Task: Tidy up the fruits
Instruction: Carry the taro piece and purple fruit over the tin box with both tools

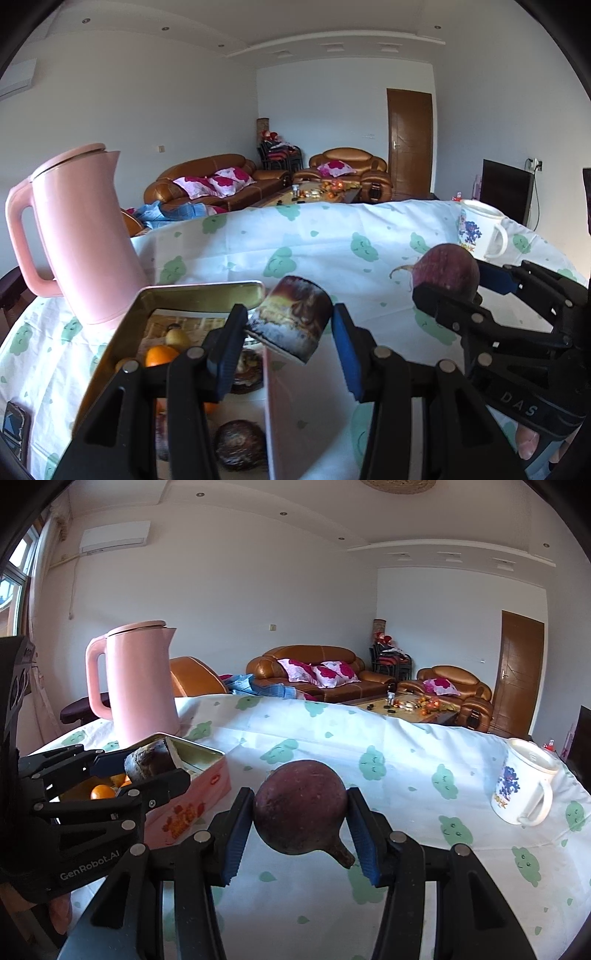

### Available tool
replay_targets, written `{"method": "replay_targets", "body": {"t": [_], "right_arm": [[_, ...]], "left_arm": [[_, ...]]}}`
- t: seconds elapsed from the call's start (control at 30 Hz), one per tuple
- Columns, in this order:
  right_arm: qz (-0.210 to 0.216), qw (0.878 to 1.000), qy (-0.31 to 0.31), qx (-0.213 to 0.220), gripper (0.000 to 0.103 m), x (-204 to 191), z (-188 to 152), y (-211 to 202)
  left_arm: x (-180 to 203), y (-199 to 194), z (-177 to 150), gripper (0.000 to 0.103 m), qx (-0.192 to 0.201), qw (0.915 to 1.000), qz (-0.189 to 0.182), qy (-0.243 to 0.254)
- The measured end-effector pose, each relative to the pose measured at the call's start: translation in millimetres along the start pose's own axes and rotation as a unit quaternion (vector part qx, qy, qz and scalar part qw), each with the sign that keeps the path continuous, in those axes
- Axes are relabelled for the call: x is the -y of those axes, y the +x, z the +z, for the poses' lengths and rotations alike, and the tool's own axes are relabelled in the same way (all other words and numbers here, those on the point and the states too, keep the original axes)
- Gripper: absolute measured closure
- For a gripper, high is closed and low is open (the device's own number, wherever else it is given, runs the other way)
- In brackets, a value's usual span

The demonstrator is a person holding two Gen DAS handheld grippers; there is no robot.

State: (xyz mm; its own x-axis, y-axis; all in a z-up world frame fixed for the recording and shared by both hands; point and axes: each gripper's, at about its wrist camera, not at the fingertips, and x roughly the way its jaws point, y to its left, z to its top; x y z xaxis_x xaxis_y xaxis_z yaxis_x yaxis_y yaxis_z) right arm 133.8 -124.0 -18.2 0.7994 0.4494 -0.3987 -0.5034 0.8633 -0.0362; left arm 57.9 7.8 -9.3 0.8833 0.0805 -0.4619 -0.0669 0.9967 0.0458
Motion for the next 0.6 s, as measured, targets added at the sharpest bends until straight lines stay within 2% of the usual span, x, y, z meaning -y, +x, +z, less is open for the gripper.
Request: {"method": "replay_targets", "body": {"t": [0.3,0.6], "right_arm": [[0.022,1.0,-0.016,0.003,0.051,-20.3,7.1,-0.5],[0.042,0.999,-0.032,0.01,0.051,-42.3,19.0,1.0]], "left_arm": [[-17.9,-6.6,-2.4,0.055,-0.005,0.9999,0.012,-0.01],[-40.6,-14.4,-1.6,0.055,0.0,0.999,0.041,-0.016]]}}
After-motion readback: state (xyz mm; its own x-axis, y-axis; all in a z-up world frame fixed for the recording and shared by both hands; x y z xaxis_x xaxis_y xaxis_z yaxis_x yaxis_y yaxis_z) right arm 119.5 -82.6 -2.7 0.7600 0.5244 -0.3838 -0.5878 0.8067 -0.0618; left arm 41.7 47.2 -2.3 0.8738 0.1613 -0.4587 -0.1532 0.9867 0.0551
